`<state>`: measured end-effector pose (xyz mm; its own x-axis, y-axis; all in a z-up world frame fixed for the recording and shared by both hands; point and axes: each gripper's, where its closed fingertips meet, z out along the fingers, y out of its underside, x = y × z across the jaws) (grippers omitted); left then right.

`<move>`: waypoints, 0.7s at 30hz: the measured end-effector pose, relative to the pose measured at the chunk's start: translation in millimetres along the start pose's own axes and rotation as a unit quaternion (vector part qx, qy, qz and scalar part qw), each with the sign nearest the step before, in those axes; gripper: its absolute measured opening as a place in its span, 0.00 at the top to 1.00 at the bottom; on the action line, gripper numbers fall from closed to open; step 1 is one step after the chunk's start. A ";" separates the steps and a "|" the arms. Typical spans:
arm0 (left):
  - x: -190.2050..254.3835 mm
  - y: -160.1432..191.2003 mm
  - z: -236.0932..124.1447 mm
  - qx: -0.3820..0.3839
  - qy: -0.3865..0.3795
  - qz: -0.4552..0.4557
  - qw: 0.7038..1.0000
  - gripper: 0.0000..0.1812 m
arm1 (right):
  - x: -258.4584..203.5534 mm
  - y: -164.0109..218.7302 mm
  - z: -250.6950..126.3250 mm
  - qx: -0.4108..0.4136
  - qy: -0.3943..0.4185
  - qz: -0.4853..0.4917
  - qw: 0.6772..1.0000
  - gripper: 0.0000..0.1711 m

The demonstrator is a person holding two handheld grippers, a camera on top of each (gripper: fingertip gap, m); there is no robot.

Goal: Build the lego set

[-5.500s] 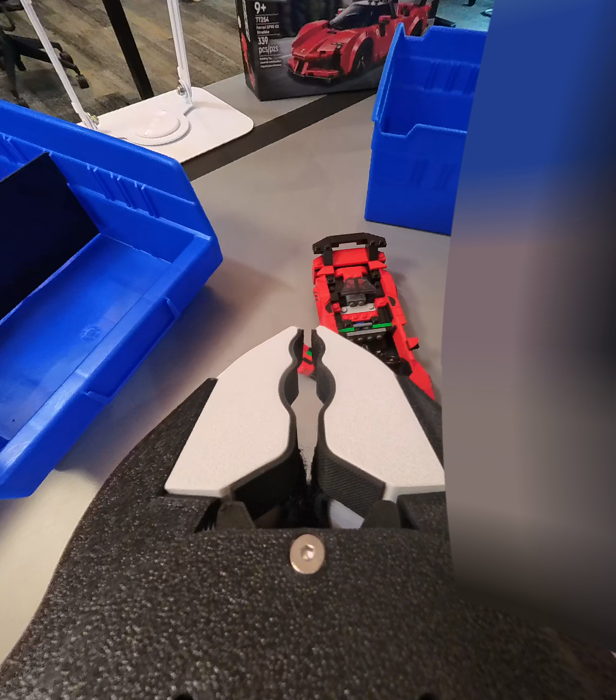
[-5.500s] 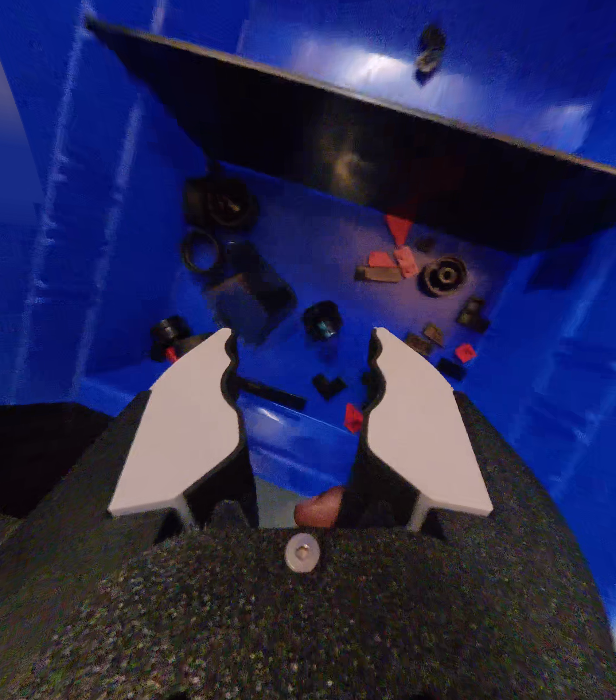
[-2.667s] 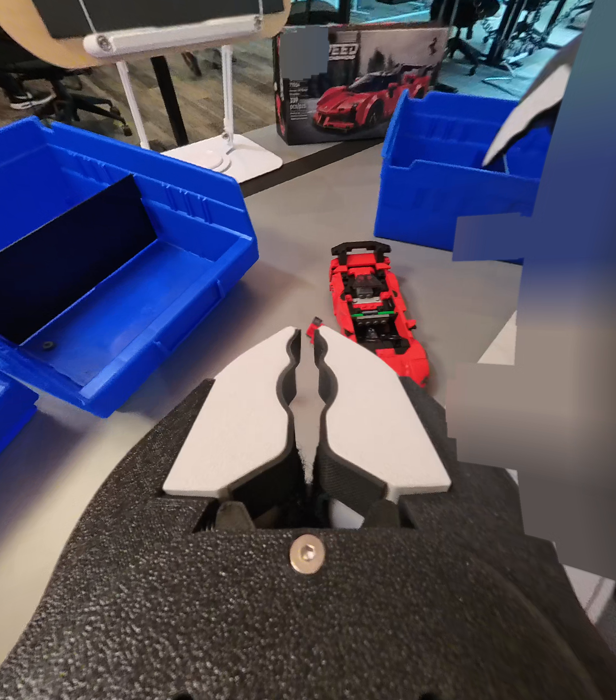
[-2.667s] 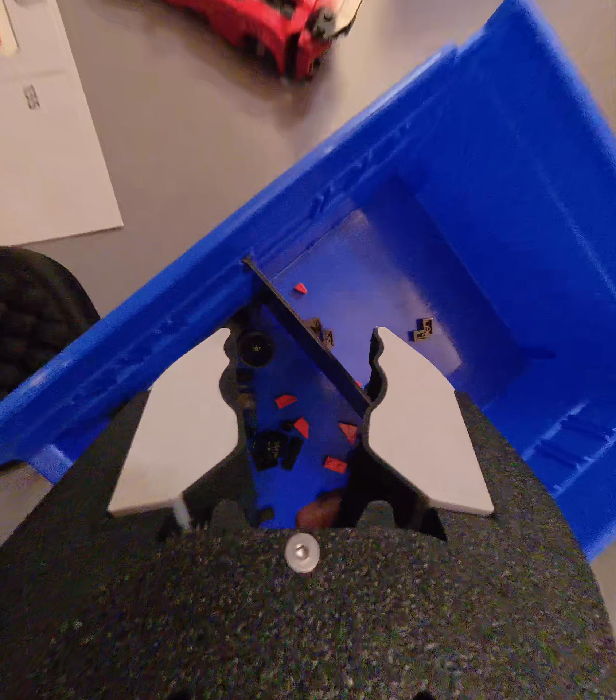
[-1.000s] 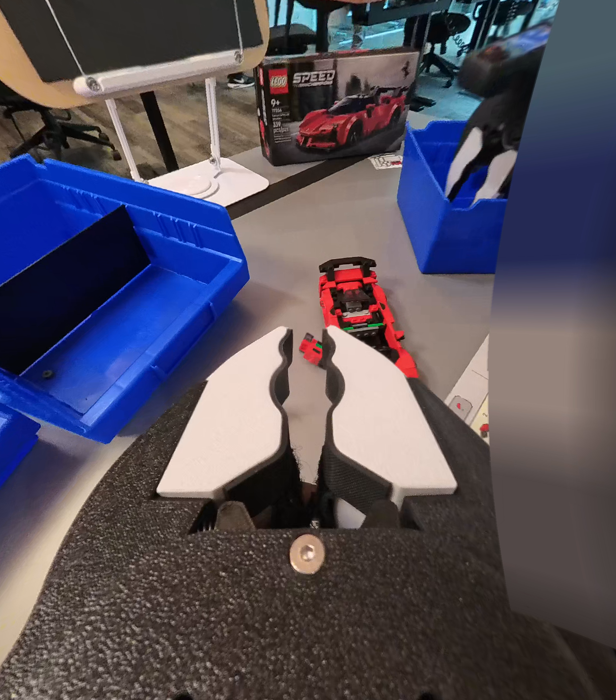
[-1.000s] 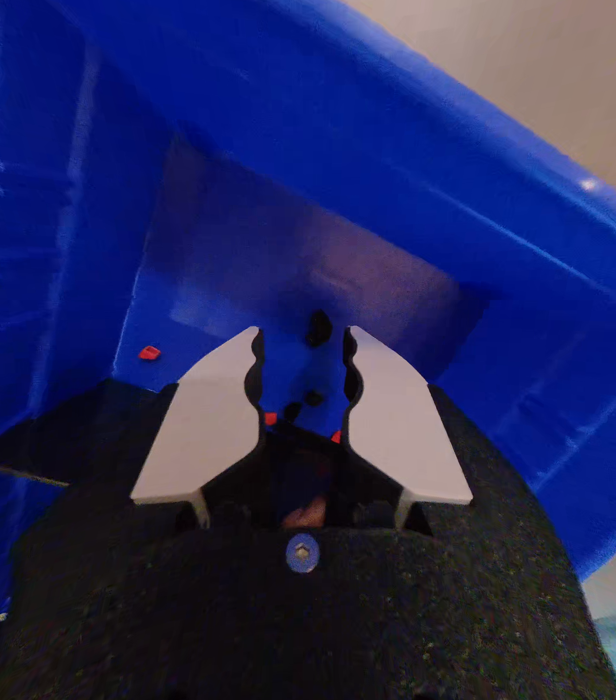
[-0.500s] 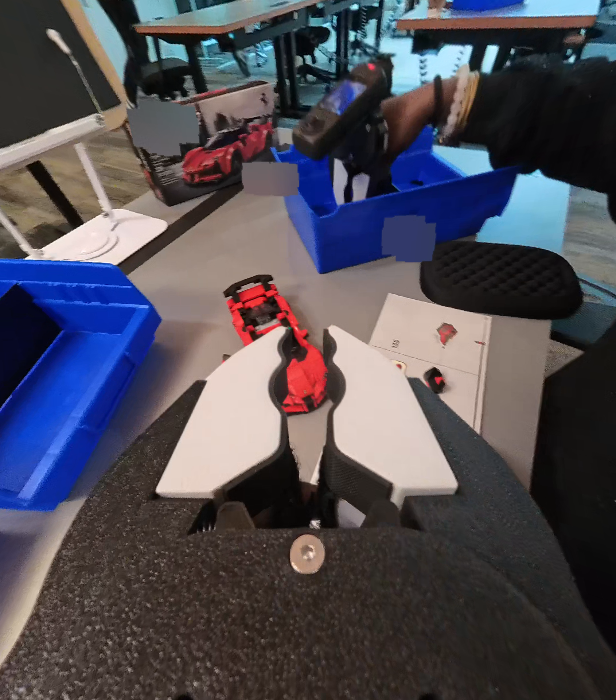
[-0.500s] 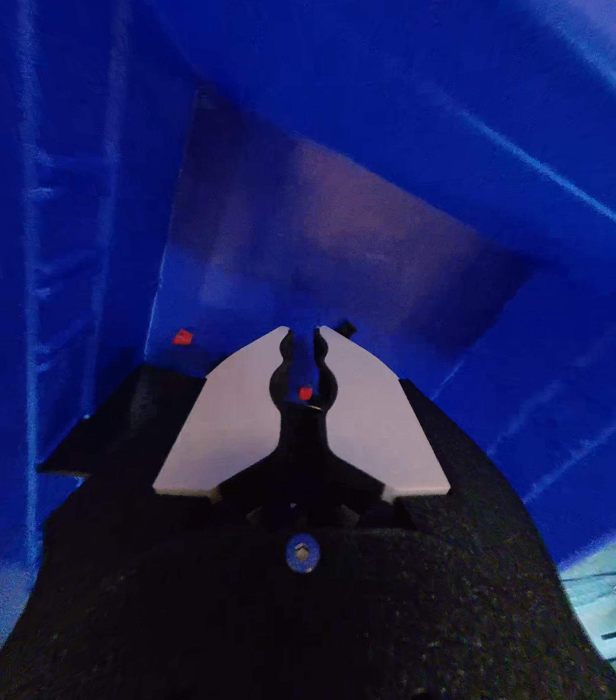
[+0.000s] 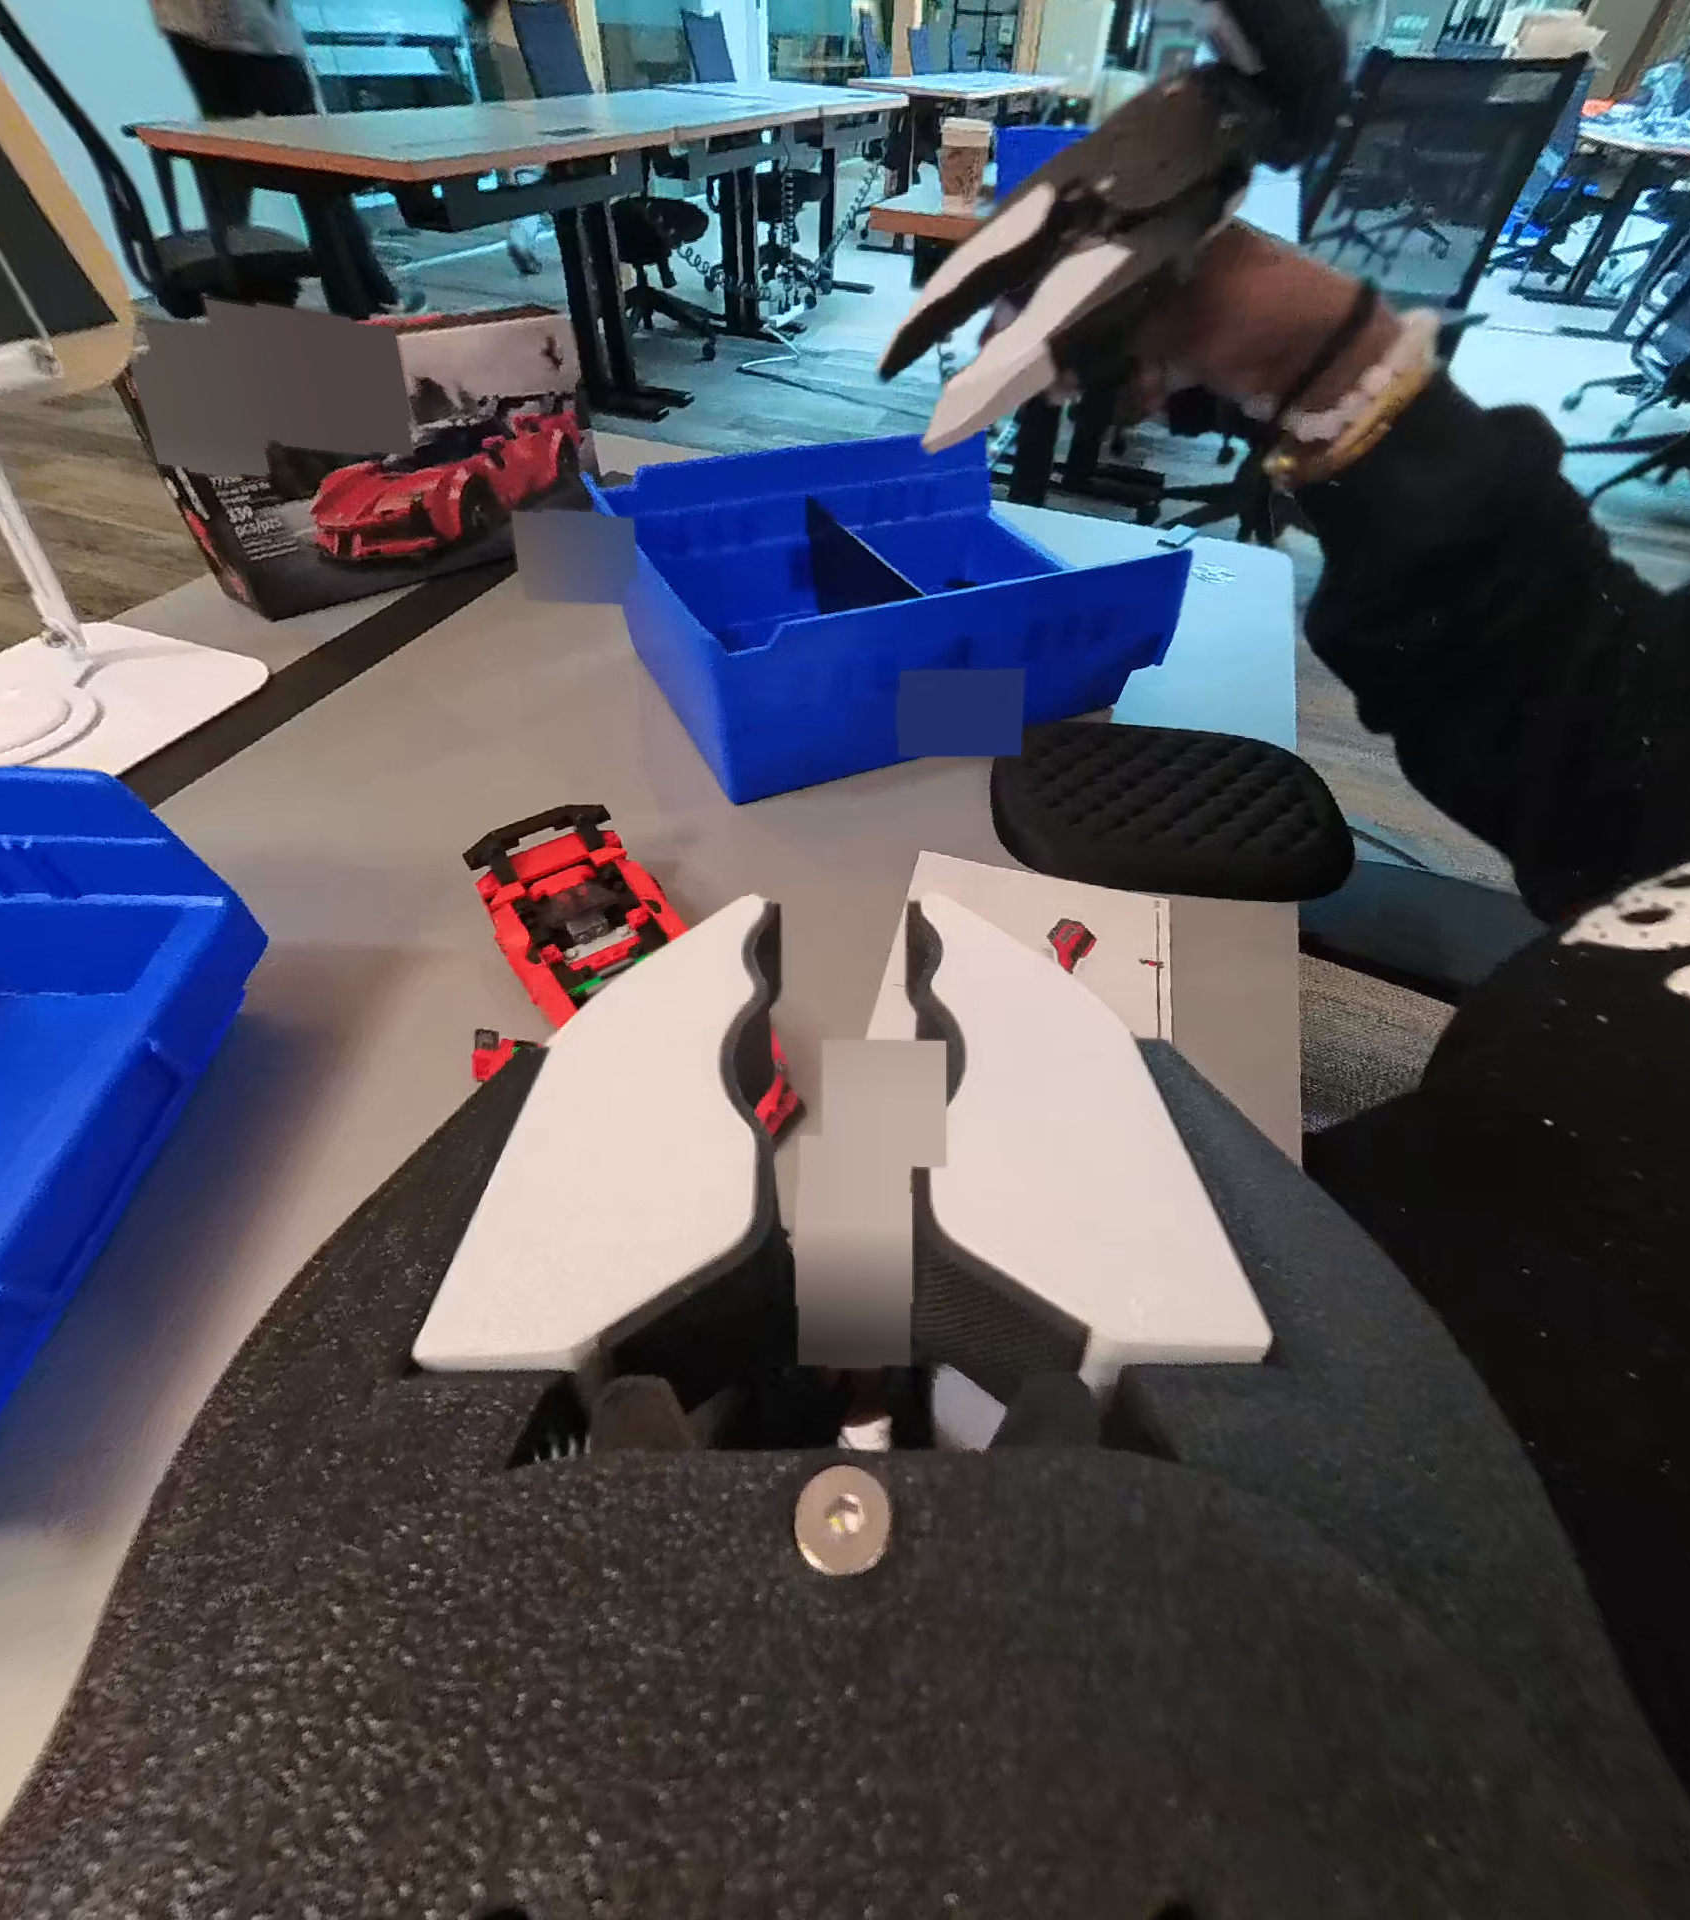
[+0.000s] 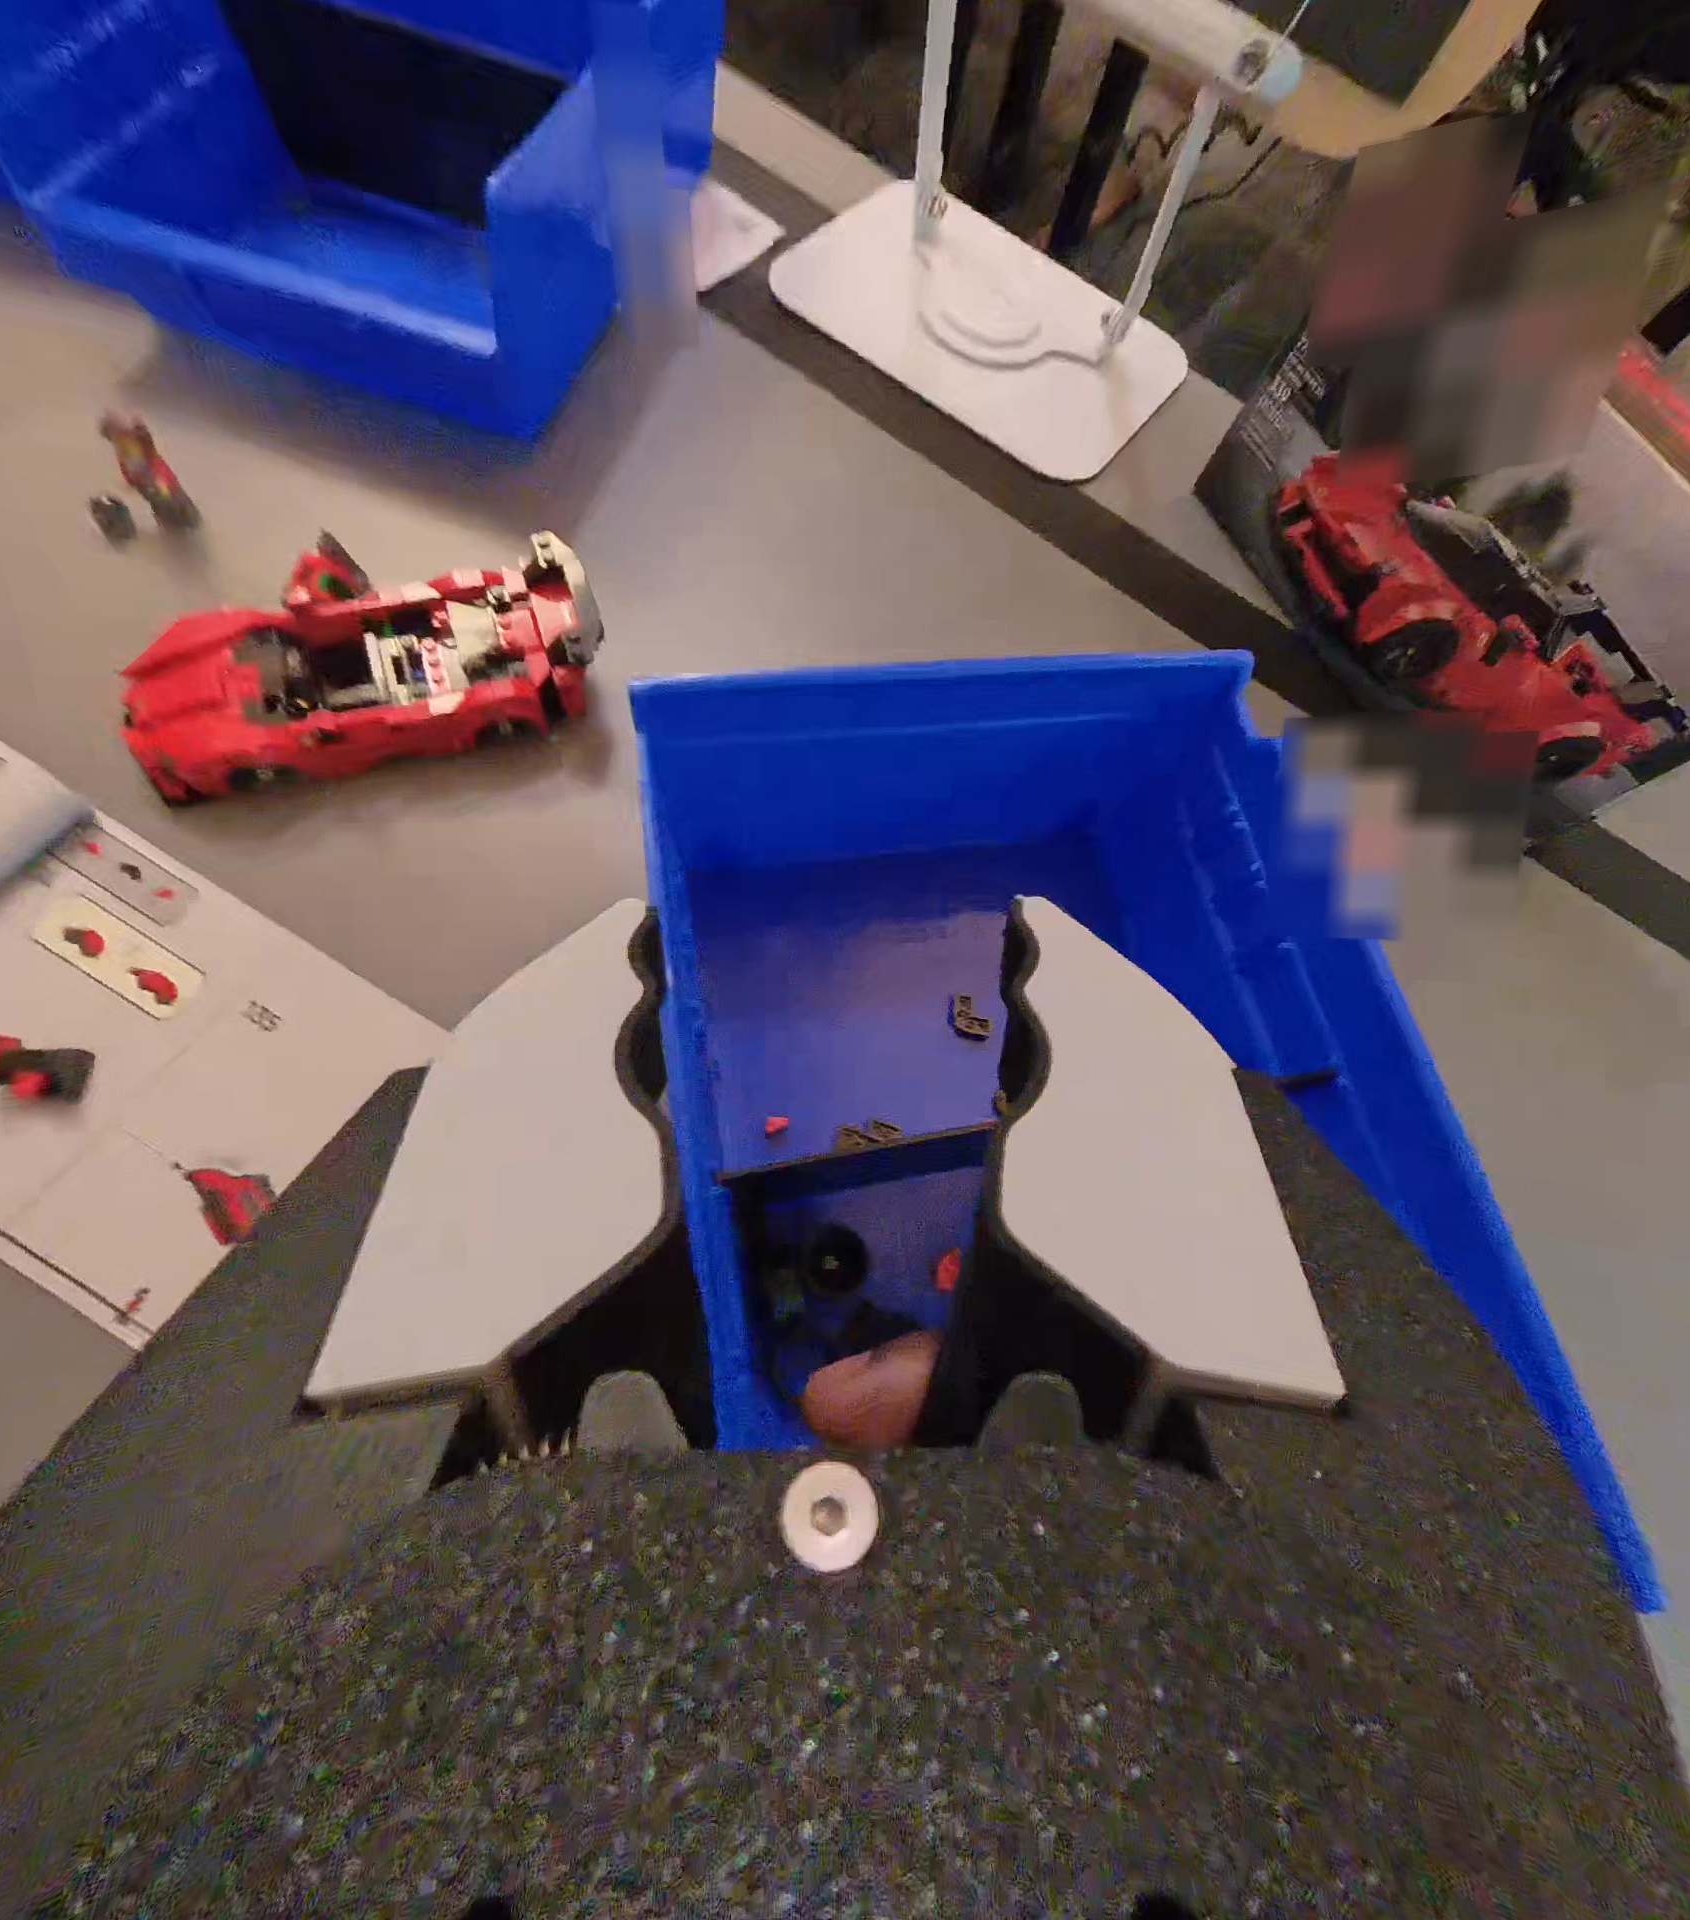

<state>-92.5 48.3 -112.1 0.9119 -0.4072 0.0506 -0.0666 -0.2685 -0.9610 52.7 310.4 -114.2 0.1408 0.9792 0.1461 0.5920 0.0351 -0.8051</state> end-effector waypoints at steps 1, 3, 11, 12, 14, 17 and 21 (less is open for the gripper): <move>-2.7 -0.6 0.9 -0.003 0.000 -0.009 1.000 0.86 | -7.4 -0.1 -3.9 0.014 -0.006 0.015 1.000 0.59; -3.4 -5.7 1.0 0.002 0.007 -0.030 1.000 0.81 | -23.7 0.5 -9.7 0.036 -0.022 0.023 0.999 0.57; -16.3 -20.8 -12.3 0.010 -0.077 0.000 0.997 0.58 | -69.0 -12.4 -10.3 0.121 -0.086 0.023 0.989 0.49; -18.9 -21.6 -14.1 0.011 -0.090 0.003 0.996 0.54 | -75.8 -14.4 -8.4 0.128 -0.102 0.024 0.986 0.45; -23.6 -22.2 -16.9 0.009 -0.109 0.006 0.994 0.48 | -87.3 -20.7 -5.8 0.146 -0.125 0.025 0.981 0.45; -28.0 -20.6 -21.0 0.007 -0.120 0.009 0.993 0.50 | -94.7 -28.5 -2.3 0.162 -0.135 0.022 0.977 0.43; -32.2 -13.4 -29.3 0.019 -0.120 -0.004 0.993 0.61 | -103.9 -40.0 -0.5 0.188 -0.161 0.032 0.968 0.42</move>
<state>-132.9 39.4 -92.8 0.9827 -0.1850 -0.0039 -0.0482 -0.2354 -0.9707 14.8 207.1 -96.9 -0.1230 0.9912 -0.0493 0.2516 -0.0169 -0.9677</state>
